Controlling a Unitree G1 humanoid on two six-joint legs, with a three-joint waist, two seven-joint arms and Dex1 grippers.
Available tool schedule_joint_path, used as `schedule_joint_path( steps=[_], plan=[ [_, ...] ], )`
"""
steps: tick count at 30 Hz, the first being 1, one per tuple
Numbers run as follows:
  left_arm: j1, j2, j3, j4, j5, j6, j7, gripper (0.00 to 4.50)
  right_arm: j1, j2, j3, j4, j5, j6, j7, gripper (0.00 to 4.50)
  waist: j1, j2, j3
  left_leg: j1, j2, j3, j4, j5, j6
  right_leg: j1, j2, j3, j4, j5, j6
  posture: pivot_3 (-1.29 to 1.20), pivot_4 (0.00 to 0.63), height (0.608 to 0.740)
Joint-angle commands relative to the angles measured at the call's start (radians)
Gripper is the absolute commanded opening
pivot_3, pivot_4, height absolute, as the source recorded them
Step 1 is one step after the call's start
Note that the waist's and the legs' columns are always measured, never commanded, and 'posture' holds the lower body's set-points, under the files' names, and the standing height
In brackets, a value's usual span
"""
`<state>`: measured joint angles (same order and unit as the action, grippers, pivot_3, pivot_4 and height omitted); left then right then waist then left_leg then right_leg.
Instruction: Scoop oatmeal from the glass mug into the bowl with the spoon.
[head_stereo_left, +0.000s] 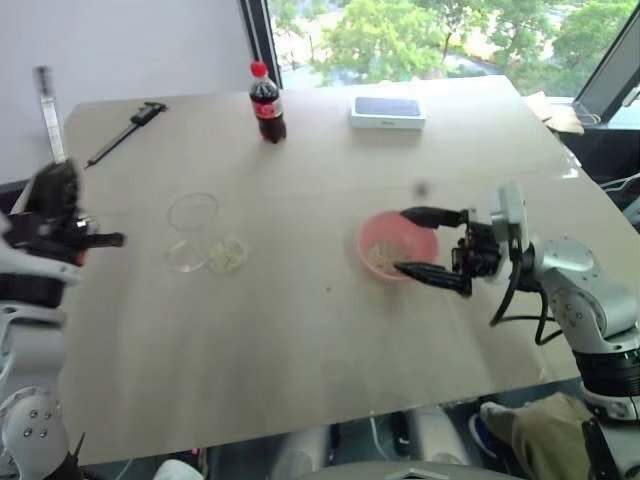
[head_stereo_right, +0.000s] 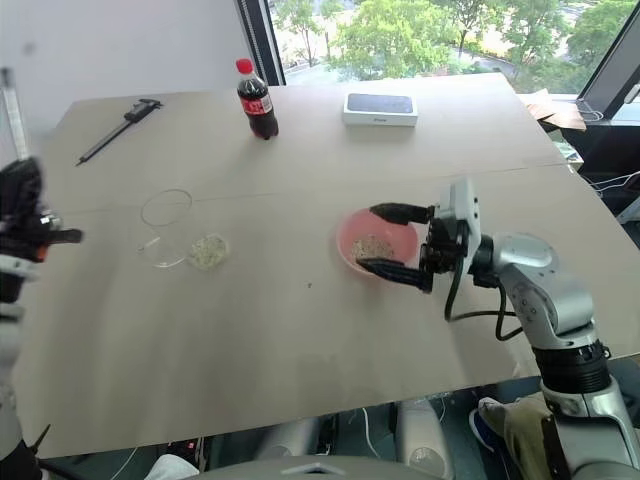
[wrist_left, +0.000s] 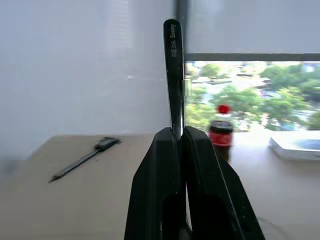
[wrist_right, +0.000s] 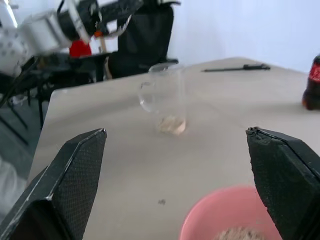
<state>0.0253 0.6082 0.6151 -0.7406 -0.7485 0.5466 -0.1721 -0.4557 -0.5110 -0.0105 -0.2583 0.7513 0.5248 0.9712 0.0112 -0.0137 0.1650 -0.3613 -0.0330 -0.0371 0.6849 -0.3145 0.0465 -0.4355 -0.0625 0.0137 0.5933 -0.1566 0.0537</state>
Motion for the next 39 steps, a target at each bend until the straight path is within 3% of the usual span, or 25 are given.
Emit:
schedule_joint_path(
  steps=[1, 8, 14, 21, 35, 38, 39],
  plan=[
    [-0.024, 0.029, -0.175, -0.093, -0.005, 0.039, -0.041, 0.02, -0.073, 0.028, -0.048, -0.055, 0.115, 0.175, -0.182, 4.50, 0.000, 0.000, 0.000, 0.000, 0.000, 0.000, 0.000, 0.000, 0.000, 0.000, 0.000, 0.000, 0.000, 0.000, 0.000, 0.00, 0.150, 0.740],
    [-0.051, 0.029, -0.461, -0.077, 0.098, 0.031, -0.138, 0.02, -0.223, 0.106, -0.049, -0.053, 0.334, 0.526, -0.477, 4.50, -0.005, 0.001, 0.000, -0.005, 0.000, 0.003, -0.001, 0.001, -0.001, -0.008, 0.002, 0.003, 0.003, 0.000, 0.000, 0.00, 0.150, 0.740],
    [-0.073, 0.035, -0.579, -0.041, 0.217, -0.013, -0.204, 0.02, -0.302, 0.215, -0.091, 0.029, 0.494, 0.670, -0.675, 4.50, -0.010, 0.001, 0.000, -0.006, 0.000, 0.003, -0.001, 0.001, 0.000, -0.008, 0.002, 0.003, 0.003, 0.000, 0.000, 0.00, 0.150, 0.740],
    [-0.098, 0.022, -0.643, -0.001, 0.329, -0.064, -0.244, 0.02, -0.321, 0.260, -0.116, 0.049, 0.622, 0.702, -0.808, 4.50, -0.017, 0.001, 0.000, -0.007, 0.000, 0.003, -0.001, 0.001, 0.000, -0.009, 0.002, 0.003, 0.003, 0.000, 0.000, 0.00, 0.150, 0.740],
    [-0.153, -0.038, -0.708, -0.034, 0.372, 0.008, -0.244, 0.02, -0.323, 0.302, -0.087, 0.044, 0.583, 0.641, -0.866, 4.50, -0.026, 0.001, 0.000, -0.006, 0.000, 0.003, 0.000, 0.001, 0.000, -0.012, 0.002, 0.003, 0.013, 0.000, 0.000, 0.00, 0.150, 0.740],
    [-0.143, -0.041, -0.704, -0.030, 0.379, 0.005, -0.250, 0.00, -0.321, 0.305, -0.083, 0.041, 0.568, 0.632, -0.865, 3.66, -0.027, 0.001, 0.000, -0.006, 0.000, 0.003, 0.000, 0.001, 0.000, -0.012, 0.003, 0.004, 0.014, 0.000, 0.000, 0.00, 0.150, 0.740],
    [-0.142, -0.044, -0.701, -0.027, 0.383, 0.003, -0.247, 0.00, -0.321, 0.305, -0.084, 0.042, 0.568, 0.632, -0.864, 3.11, -0.027, 0.001, 0.000, -0.006, 0.000, 0.003, 0.000, 0.001, 0.000, -0.012, 0.003, 0.004, 0.014, 0.000, 0.000, 0.00, 0.150, 0.740]
  ],
)
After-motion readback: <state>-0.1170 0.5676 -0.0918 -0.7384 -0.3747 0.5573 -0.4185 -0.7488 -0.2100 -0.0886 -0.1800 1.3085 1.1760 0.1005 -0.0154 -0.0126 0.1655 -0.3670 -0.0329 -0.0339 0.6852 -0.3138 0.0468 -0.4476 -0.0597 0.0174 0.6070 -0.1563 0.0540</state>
